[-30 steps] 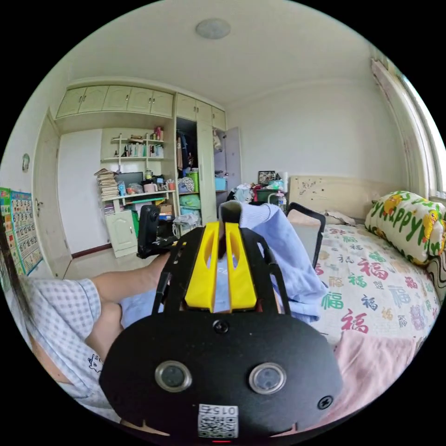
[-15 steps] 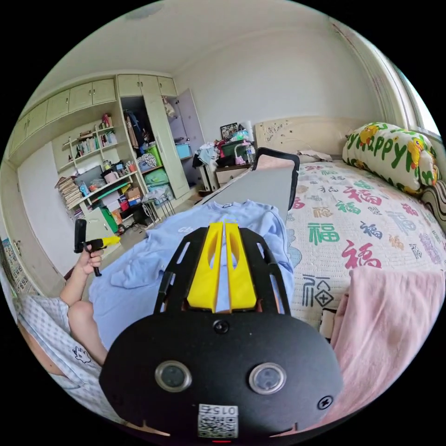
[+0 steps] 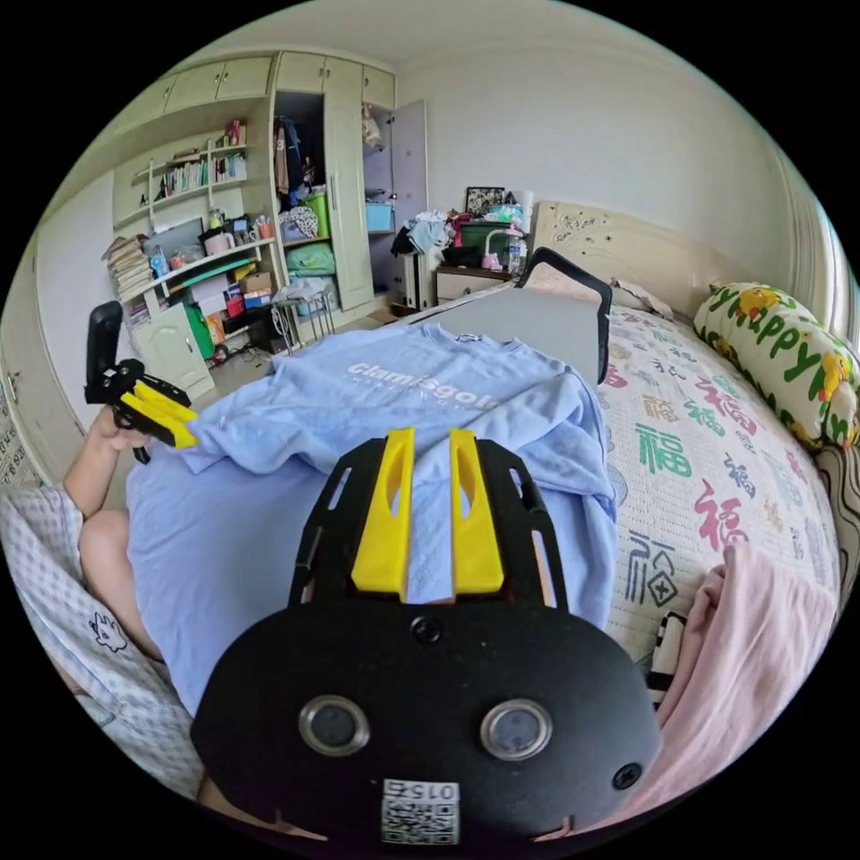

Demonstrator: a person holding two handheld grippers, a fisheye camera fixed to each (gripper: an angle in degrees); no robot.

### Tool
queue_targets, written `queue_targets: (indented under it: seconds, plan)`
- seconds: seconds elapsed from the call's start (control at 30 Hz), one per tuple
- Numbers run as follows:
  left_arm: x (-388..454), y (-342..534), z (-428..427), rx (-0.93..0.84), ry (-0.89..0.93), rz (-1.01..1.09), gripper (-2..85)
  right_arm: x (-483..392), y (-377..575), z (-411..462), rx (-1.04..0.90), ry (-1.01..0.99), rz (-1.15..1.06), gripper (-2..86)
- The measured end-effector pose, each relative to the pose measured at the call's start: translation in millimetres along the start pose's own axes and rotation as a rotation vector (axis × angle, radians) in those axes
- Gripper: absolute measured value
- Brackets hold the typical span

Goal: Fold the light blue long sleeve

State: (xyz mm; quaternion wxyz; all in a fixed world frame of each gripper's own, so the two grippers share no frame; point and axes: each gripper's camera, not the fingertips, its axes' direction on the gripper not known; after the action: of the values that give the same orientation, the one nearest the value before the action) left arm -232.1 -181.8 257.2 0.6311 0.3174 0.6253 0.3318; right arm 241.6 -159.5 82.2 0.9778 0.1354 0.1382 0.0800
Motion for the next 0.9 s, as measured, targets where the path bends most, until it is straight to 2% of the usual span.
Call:
queue_targets:
  seconds: [0.1, 0.17, 0.23, 0.33, 0.4, 0.53, 0.63, 0.73, 0.8, 0.9]
  plan:
    - [-88.8, 30.0, -33.8, 0.196, 0.006, -0.339, 2.2, 15.5, 9.9, 0.0, 0.052, -0.055, 0.038, 6.4]
    - [-134.0, 51.3, -27.8, 0.151, -0.049, -0.480, 2.7, 21.8, 12.6, 3.7, 0.035, -0.063, 0.048, 6.6]
    - [-164.2, 69.7, -15.3, 0.062, -0.027, -0.568, 4.7, 25.8, 13.7, 8.1, -0.019, -0.021, 0.043, 7.1]
    - [-162.4, 77.9, -26.5, 0.119, -0.075, -0.508, 7.4, 34.7, 15.9, 11.2, -0.106, 0.130, -0.015, 7.8]
    - [-144.4, 54.0, -40.8, 0.157, -0.175, -0.424, 7.8, 52.9, 15.4, 9.9, -0.100, 0.233, -0.016, 8.0]
    - [-106.6, -26.8, -20.1, 0.143, -0.211, -0.233, 8.2, 82.1, 2.8, 35.6, -0.194, 0.198, -0.052, 7.7]
    - [-79.6, -113.2, 58.5, 0.030, -0.107, -0.074, 8.9, 91.6, -4.5, 74.2, -0.317, 0.159, -0.118, 9.5]
    - [-67.3, -187.1, 167.6, -0.104, 0.015, -0.032, 9.4, 90.9, 9.6, 97.4, -0.335, 0.274, -0.157, 10.7]
    - [-54.9, -233.9, 255.0, -0.194, 0.013, 0.007, 10.0, 96.5, 31.0, 100.1, -0.289, 0.304, -0.138, 10.0]
    - [-37.0, -275.7, 345.8, -0.285, -0.061, 0.058, 12.0, 112.0, 36.4, 96.5, -0.263, 0.238, -0.089, 8.7]
